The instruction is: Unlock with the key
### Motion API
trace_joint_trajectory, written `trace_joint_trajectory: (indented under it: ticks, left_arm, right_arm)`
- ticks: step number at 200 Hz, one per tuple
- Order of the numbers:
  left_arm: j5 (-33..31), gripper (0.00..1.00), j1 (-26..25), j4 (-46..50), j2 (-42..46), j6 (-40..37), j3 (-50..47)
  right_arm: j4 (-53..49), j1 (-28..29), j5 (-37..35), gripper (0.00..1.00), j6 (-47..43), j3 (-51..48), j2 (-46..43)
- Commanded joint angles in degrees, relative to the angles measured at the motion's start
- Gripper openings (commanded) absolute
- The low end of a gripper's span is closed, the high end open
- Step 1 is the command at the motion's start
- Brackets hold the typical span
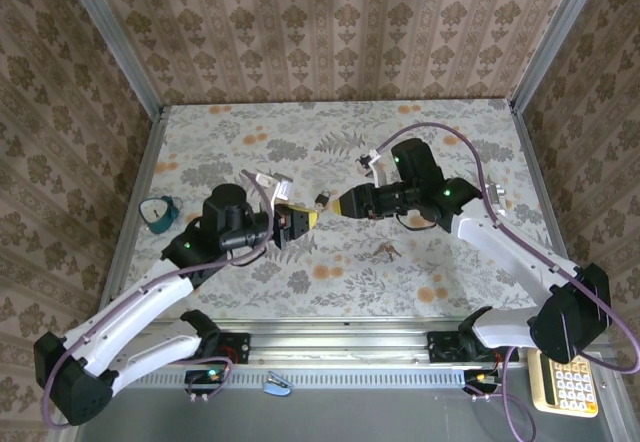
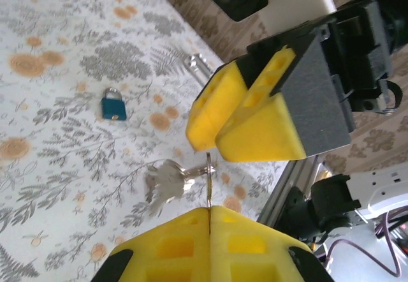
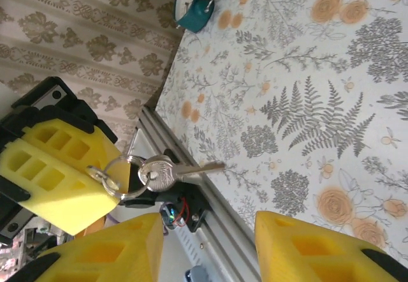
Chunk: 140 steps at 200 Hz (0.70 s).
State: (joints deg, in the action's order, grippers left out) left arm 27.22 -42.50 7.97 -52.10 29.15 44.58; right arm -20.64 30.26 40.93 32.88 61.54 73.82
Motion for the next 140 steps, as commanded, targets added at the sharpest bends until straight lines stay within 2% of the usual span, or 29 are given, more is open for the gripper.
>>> trace_joint_trajectory:
  ticks: [1, 40, 71, 92, 118, 140]
  left_arm:
    - [3.2, 0.00, 0.6, 6.5, -1.8, -3.6, 3.4]
    - [8.8, 0.00, 1.1, 7.5, -5.8, -4.8, 6.4]
    - [14.7, 0.00, 1.3, 5.7, -7.6, -4.3, 7.4]
    - [15.8, 0.00, 1.4, 4.7, -8.0, -3.9, 7.6]
    - [16.7, 0.00, 1.4, 2.2, -7.6, -2.7, 6.9]
    - [16.7, 0.00, 1.5, 1.8, -7.2, -2.4, 6.5]
  right_arm:
    - [8.8, -0.2, 1.9, 0.41, 2.2, -2.6, -3.2]
    - [16.9, -0.2, 5.1, 0.46, 3.7, -6.1, -5.7]
    - [20.3, -0.1, 7.6, 0.41, 4.5, -7.8, -5.8]
    - [21.2, 0.2, 8.5, 0.39, 4.7, -8.2, -5.6]
    - [20.9, 0.6, 9.3, 0.43, 3.9, -8.2, -5.4]
    - [19.9, 0.9, 10.5, 0.40, 2.9, -7.9, -5.3]
